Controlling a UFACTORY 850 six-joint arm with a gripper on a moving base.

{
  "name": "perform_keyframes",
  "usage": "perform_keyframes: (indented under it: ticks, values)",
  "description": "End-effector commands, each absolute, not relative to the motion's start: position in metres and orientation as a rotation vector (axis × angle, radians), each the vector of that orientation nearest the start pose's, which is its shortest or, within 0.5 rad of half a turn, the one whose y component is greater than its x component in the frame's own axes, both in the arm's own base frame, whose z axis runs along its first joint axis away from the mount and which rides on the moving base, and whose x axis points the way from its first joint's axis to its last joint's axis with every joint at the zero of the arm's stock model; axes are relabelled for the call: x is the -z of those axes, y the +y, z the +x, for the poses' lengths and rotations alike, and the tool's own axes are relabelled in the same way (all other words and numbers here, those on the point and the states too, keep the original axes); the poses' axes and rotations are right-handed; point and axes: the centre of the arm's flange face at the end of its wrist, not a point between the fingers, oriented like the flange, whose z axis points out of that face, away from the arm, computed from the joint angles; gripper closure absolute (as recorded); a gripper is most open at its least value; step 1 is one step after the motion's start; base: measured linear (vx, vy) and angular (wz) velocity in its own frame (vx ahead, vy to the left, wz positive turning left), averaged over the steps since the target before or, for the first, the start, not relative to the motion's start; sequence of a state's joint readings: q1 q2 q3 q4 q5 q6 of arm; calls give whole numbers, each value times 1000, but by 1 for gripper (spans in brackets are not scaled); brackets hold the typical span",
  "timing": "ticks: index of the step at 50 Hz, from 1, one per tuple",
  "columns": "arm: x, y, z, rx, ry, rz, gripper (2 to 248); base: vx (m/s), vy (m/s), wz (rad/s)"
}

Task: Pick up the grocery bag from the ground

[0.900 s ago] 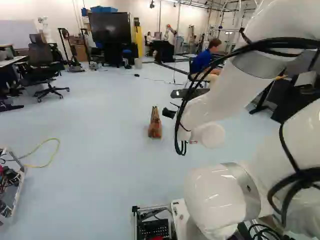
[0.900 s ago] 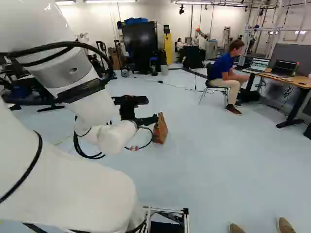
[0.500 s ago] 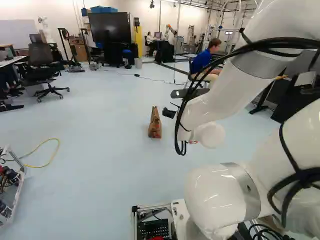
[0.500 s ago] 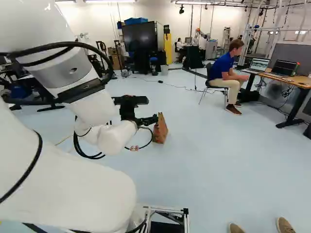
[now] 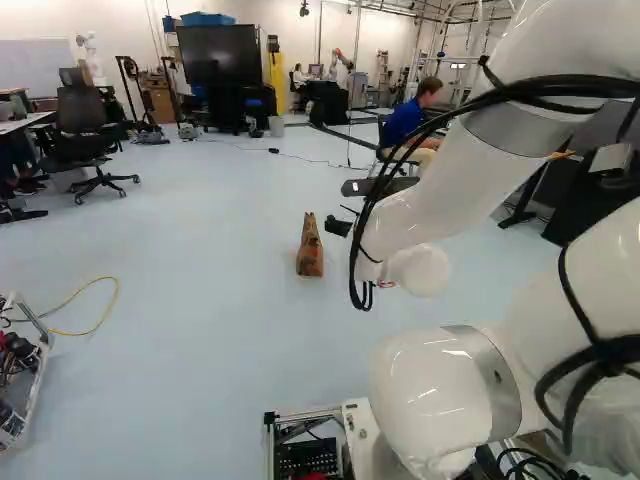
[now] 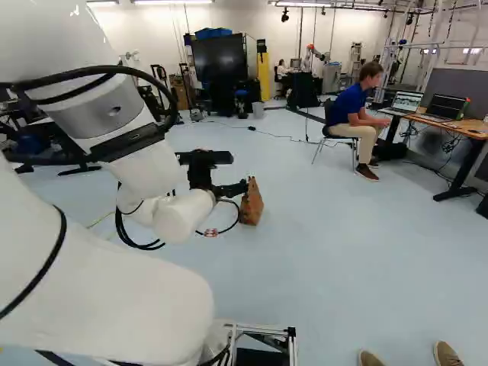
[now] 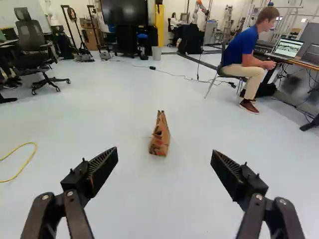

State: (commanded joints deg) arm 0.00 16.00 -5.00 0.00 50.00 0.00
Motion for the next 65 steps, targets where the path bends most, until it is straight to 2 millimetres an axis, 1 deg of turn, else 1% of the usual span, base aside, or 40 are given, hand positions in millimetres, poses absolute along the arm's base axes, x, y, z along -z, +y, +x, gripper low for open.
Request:
perform_keyframes:
  ticks: [32,65]
  values:
    - [-366,0,270,1824,0,-2558,3,10,-2,-4]
    - [-366,0,270,1824,0,-2558,3,182,-1,-6]
